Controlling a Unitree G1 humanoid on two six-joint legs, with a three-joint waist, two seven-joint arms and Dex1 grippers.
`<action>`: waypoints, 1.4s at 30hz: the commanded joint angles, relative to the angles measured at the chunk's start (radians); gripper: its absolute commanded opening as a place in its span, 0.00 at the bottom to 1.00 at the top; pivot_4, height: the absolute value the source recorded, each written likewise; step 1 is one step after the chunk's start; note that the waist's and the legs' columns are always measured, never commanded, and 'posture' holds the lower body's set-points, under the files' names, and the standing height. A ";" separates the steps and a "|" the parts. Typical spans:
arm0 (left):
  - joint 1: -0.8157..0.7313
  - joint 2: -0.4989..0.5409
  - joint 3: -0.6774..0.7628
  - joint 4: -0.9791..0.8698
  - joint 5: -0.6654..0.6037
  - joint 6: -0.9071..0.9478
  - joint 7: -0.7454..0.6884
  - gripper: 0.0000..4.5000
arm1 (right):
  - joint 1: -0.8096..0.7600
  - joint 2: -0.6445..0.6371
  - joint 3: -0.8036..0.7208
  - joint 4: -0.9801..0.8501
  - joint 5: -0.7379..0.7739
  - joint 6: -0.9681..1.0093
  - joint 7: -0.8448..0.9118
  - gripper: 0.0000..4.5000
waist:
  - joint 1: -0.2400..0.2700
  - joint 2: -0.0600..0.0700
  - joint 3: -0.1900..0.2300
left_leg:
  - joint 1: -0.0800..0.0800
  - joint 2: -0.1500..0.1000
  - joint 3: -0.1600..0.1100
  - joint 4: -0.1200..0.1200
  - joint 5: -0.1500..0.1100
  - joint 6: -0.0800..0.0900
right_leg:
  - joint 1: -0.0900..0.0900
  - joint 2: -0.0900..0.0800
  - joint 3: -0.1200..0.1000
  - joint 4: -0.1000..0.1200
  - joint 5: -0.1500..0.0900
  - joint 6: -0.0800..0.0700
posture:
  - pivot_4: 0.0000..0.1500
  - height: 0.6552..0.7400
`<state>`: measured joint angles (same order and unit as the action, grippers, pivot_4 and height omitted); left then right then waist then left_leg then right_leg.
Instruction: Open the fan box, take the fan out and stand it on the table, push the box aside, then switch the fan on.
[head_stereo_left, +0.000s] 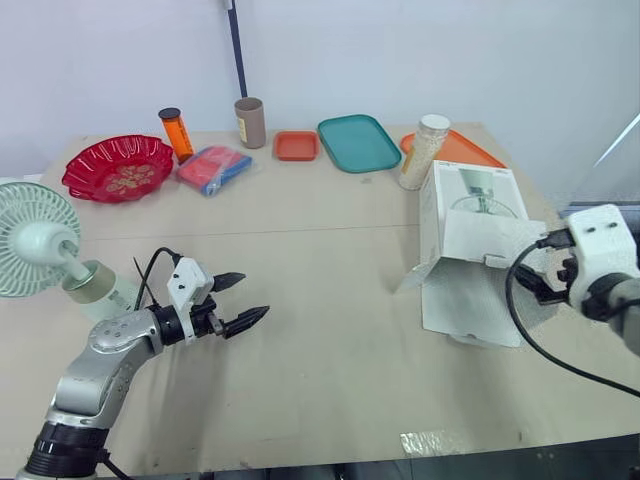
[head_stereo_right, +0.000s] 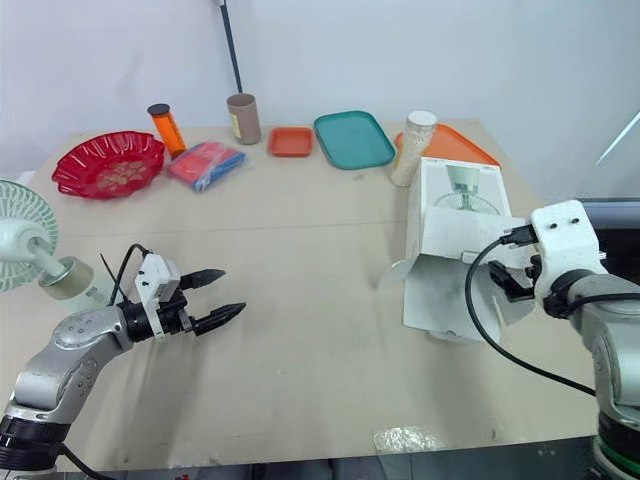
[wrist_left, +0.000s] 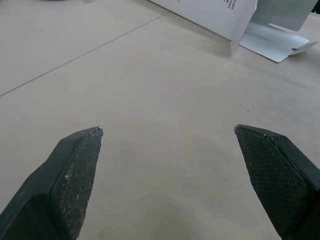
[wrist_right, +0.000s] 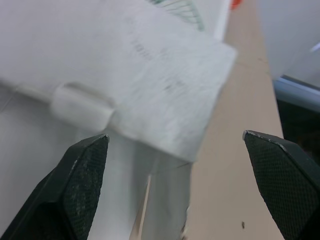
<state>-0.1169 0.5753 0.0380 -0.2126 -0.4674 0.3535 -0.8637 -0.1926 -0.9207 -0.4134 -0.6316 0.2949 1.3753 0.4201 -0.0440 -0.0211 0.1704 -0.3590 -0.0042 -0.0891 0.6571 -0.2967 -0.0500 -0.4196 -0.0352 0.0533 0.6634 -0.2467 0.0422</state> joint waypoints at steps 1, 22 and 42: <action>-0.012 0.013 0.019 -0.007 0.006 -0.019 -0.007 1.00 | 0.102 -0.063 -0.005 -0.151 0.112 -0.097 0.192 0.98 | 0.000 0.000 0.000 | 0.000 0.000 0.000 0.000 0.000 0.000 | 0.000 0.000 0.000 0.000 0.000 0.000 | 1.00 1.00; 0.271 -0.004 0.137 -0.297 0.012 -0.063 0.121 1.00 | -0.354 0.204 0.373 0.328 0.247 -0.787 0.599 0.98 | 0.002 -0.005 0.003 | 0.005 0.001 0.001 0.000 -0.001 0.001 | 0.004 -0.001 0.002 -0.001 -0.001 0.000 | 1.00 1.00; 0.761 -0.311 0.320 -0.524 0.129 -0.278 0.444 1.00 | -0.554 0.420 0.582 0.671 0.144 -1.025 0.800 0.98 | 0.000 -0.005 0.003 | 0.006 0.001 0.002 0.001 -0.002 0.001 | 0.005 -0.001 0.001 -0.001 0.000 0.000 | 1.00 1.00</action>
<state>0.6239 0.2801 0.3101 -0.7162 -0.3486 0.1287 -0.4440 -0.7114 -0.5108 0.1725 0.0340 0.4372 0.3822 1.1967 -0.0441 -0.0263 0.1736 -0.3535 -0.0037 -0.0868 0.6581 -0.2984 -0.0484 -0.4152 -0.0364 0.0547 0.6623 -0.2470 0.0418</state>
